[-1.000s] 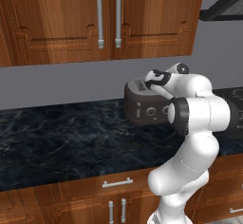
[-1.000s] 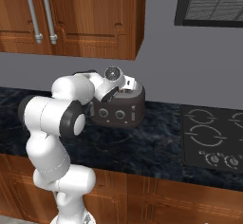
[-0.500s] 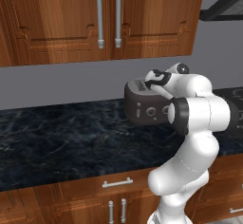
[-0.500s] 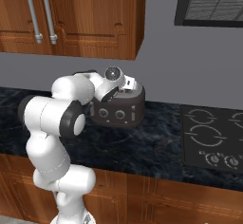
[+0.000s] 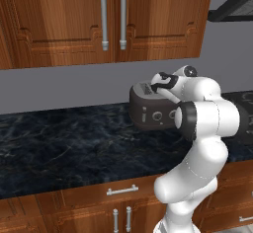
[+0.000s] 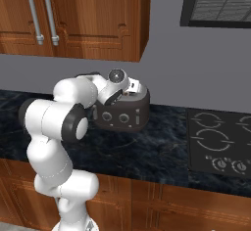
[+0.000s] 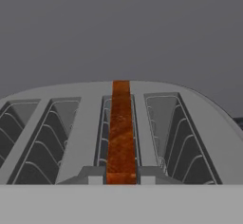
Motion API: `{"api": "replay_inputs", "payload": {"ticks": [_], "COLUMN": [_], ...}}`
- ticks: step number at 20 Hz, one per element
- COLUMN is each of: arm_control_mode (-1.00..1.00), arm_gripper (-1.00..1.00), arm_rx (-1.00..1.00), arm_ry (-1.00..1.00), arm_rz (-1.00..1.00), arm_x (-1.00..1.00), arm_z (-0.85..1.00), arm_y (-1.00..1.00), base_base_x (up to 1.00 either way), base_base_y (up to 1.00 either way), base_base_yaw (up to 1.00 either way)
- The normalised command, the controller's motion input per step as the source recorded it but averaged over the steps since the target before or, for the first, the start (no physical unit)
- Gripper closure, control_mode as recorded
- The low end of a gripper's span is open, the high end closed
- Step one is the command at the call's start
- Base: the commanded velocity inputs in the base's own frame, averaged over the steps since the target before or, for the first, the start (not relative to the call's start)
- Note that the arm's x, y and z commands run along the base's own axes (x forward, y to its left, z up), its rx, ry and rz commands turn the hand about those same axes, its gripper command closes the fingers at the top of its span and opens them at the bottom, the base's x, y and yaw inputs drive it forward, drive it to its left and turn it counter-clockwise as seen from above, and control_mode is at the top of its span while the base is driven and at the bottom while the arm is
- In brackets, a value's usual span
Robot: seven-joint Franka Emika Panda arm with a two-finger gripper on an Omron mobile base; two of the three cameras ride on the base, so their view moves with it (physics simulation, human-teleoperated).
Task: Start the toaster. Once the lever pops up, take the bread to the plate on the dining counter.
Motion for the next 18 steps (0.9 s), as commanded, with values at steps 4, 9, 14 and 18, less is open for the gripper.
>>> {"api": "replay_inputs", "payload": {"ticks": [4, 9, 14, 18], "arm_control_mode": [-1.00, -1.00, -1.00, -1.00], "arm_gripper": [1.00, 1.00, 1.00, 1.00], "arm_rx": [0.00, 0.00, 0.00, 0.00], "arm_ry": [0.00, -0.06, -0.14, -0.13], "arm_rz": [0.00, 0.00, 0.00, 0.00], "arm_x": [0.00, -0.06, -0.13, -0.19], "arm_z": [0.00, 0.06, 0.24, 0.26], "arm_y": [0.00, 0.00, 0.00, 0.00], "base_base_x": [0.00, 0.00, 0.00, 0.00], "base_base_y": [0.00, 0.00, 0.00, 0.00], "base_base_yaw": [0.00, 0.00, 0.00, 0.00]}}
